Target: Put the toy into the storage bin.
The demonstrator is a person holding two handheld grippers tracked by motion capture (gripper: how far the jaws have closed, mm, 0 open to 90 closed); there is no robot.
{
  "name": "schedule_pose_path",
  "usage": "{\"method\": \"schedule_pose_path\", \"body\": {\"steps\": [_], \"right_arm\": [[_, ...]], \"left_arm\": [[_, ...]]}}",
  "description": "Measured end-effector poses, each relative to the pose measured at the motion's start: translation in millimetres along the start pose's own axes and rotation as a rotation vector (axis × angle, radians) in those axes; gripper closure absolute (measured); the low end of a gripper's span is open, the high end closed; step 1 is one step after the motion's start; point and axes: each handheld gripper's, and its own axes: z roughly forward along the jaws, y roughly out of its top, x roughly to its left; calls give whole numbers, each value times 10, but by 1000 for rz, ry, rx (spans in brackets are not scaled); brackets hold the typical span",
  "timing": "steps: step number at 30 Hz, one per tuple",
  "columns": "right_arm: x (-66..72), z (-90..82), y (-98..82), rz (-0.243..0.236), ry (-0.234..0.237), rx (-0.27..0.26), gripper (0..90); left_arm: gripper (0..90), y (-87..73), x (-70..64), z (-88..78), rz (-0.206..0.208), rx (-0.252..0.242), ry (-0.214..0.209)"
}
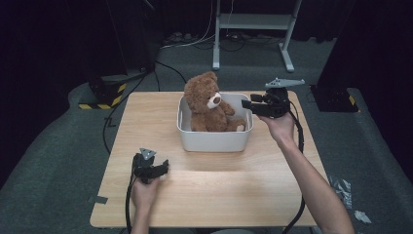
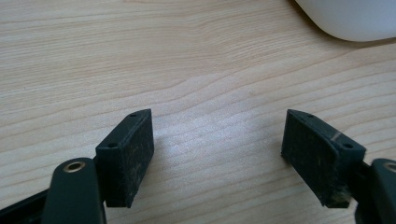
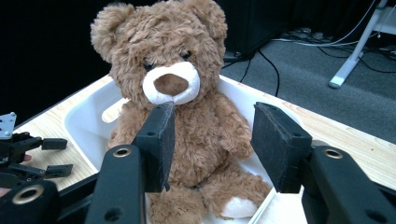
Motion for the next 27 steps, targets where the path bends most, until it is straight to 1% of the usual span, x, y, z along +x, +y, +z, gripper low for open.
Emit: {"method": "schedule_pose_path", "body": {"steps": [2, 9, 10, 13, 20, 22, 27], "right_arm": [[-3, -20, -9, 7, -1, -5, 492], [-15, -59, -54, 1, -1, -10, 490], [-11, -66, -59, 7, 0, -9, 489], [-17, -90, -70, 0, -6, -17, 483], [-23, -157, -102, 2, -12, -27, 477], [-25, -169, -112, 11, -12, -26, 474], [-35, -207, -131, 6, -12, -34, 473]], "left_arm": [[251, 0, 0, 0, 0, 0, 0], [251, 0, 0, 0, 0, 0, 0], [251, 0, 0, 0, 0, 0, 0], [251, 0, 0, 0, 0, 0, 0], [251, 0, 0, 0, 0, 0, 0], [251, 0, 0, 0, 0, 0, 0], [251, 0, 0, 0, 0, 0, 0]]}}
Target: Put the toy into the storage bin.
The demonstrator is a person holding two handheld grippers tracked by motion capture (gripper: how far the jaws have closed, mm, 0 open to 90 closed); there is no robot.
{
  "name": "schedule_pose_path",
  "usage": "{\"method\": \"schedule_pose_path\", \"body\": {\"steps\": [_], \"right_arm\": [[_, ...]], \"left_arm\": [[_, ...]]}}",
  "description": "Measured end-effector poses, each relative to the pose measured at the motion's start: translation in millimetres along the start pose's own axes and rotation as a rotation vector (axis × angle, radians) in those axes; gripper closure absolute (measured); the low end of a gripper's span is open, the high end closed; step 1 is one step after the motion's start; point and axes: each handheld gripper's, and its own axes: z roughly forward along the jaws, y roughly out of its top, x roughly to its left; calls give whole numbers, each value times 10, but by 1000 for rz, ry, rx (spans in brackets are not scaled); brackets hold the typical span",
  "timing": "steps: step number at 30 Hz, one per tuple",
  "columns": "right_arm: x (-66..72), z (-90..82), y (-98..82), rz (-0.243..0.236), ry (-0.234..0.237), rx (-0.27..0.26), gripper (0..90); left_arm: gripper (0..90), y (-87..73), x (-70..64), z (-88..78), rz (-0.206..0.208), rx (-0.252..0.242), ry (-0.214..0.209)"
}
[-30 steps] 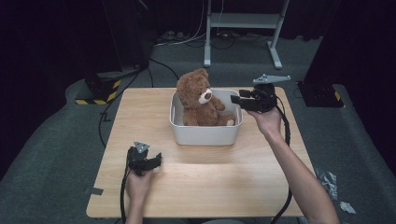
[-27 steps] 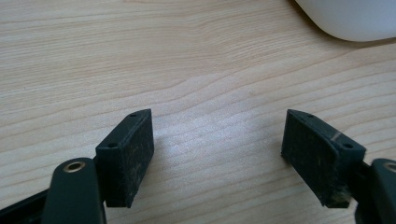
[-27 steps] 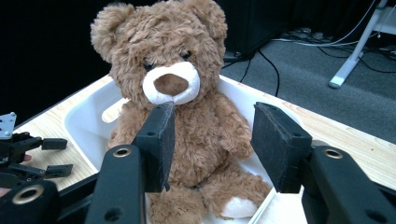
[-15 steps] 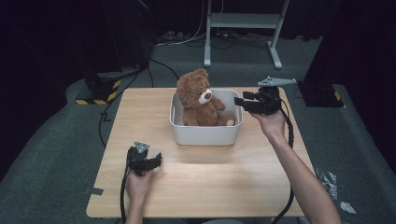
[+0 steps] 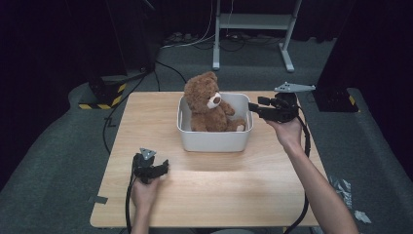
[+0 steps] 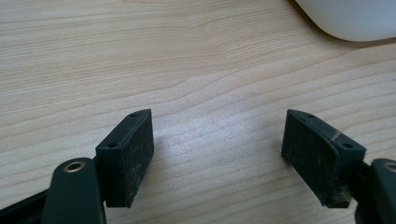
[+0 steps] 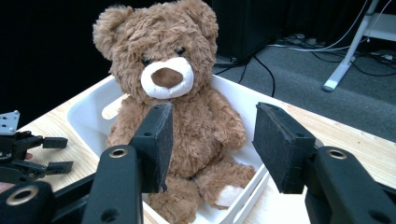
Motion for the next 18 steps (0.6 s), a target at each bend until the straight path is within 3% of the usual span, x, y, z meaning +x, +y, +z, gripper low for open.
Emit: {"method": "schedule_pose_path", "body": {"steps": [18], "right_arm": [[-8, -124, -83, 5, -11, -27, 456]], "left_arm": [[251, 0, 0, 0, 0, 0, 0]]}}
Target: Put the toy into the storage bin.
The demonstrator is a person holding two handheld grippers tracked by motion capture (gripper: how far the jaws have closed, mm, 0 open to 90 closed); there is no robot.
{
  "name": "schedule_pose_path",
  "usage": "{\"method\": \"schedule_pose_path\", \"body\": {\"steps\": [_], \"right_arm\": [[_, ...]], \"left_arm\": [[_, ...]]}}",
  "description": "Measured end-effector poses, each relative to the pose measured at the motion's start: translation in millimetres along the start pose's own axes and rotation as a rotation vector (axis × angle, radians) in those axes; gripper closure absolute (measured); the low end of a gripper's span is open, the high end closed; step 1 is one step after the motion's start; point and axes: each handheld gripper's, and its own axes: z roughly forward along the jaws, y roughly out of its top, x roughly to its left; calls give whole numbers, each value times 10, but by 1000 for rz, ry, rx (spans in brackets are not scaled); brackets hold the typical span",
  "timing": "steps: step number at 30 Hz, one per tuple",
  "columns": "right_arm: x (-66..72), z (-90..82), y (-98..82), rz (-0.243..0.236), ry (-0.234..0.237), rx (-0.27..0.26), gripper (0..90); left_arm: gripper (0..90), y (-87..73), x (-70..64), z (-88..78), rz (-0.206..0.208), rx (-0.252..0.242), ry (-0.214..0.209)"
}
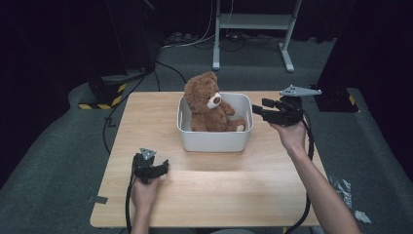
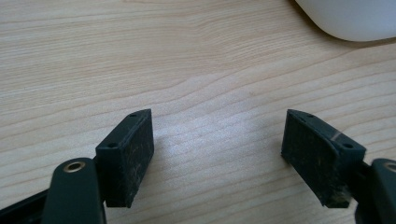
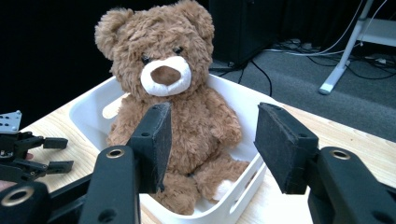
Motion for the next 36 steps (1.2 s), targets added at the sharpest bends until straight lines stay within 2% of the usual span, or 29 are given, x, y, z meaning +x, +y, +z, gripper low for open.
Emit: {"method": "schedule_pose_path", "body": {"steps": [18, 36], "right_arm": [[-89, -131, -136, 31, -16, -17, 445], [-80, -209, -273, 42, -1, -24, 447]], "left_arm": [[251, 0, -2, 0, -2, -1, 2], [251, 0, -1, 0, 1, 0, 0]]}}
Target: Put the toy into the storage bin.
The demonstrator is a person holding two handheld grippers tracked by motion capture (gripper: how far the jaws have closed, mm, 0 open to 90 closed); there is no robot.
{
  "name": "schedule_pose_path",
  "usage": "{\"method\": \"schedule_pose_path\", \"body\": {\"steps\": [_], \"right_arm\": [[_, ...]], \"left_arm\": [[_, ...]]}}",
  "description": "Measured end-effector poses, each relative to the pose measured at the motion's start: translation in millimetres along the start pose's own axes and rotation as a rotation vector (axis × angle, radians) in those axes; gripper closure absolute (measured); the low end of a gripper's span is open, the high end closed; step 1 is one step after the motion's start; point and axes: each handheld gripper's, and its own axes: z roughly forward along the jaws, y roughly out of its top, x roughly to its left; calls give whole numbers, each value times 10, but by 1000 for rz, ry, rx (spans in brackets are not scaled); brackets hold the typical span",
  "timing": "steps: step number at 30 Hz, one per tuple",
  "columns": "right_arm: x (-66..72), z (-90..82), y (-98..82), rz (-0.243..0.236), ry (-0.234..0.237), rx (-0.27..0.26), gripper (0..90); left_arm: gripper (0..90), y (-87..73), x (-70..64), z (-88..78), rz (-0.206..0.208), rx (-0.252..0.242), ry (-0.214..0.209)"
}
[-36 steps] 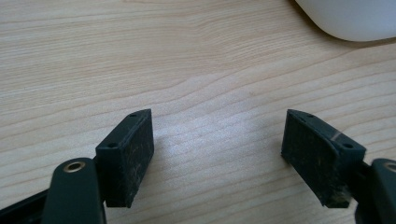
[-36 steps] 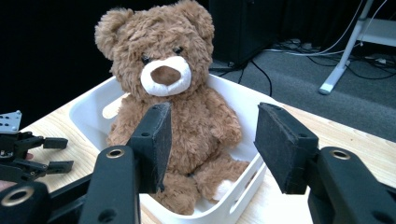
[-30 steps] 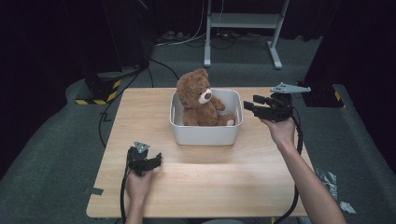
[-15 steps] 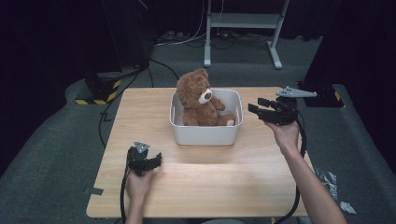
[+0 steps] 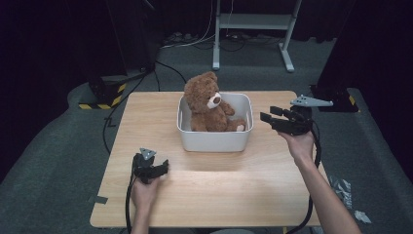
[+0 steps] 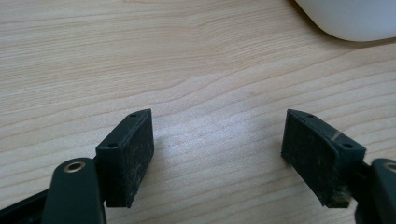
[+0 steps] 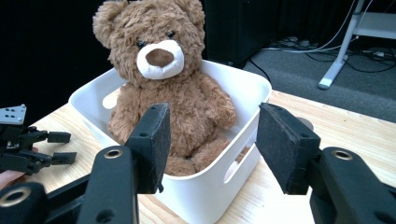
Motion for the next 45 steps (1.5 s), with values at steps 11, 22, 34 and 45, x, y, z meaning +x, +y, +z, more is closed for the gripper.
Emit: {"method": "schedule_pose_path", "body": {"steps": [11, 22, 34, 45], "right_arm": [[-13, -29, -112, 22, 13, -9, 449], [-47, -85, -239, 47, 29, -27, 453], [-89, -140, -360, 61, 18, -37, 454], [-53, -125, -433, 45, 2, -38, 456]], "left_arm": [[252, -1, -1, 2, -1, -3, -1], [252, -1, -1, 2, -2, -3, -1], [252, -1, -1, 2, -2, -3, -1], [252, -1, -1, 2, -1, -3, -2]]}}
